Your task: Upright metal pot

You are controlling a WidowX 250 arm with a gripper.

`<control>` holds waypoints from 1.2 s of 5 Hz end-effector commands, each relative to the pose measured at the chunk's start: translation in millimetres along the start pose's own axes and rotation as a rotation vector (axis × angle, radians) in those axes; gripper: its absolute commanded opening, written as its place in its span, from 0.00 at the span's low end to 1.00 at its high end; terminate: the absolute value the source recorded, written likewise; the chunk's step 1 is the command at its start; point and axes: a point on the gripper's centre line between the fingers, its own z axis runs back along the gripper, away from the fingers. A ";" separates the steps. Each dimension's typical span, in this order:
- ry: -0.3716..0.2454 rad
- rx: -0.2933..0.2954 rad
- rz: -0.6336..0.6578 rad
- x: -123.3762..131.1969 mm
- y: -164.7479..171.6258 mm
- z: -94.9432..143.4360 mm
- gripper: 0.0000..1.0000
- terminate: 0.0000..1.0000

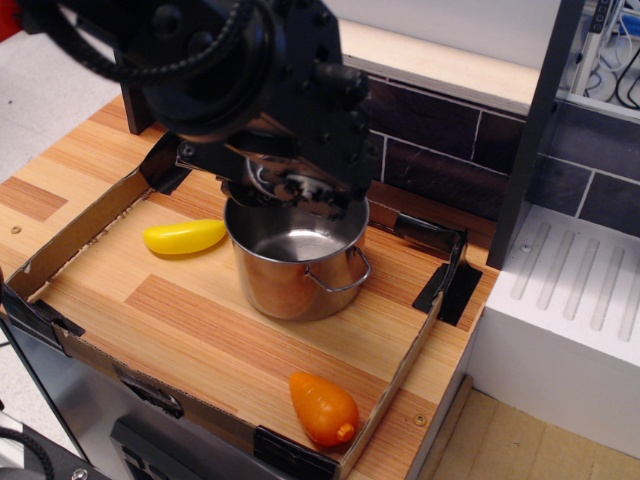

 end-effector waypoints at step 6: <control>0.418 -0.208 0.146 83.5 2.2 75.7 1.00 1.00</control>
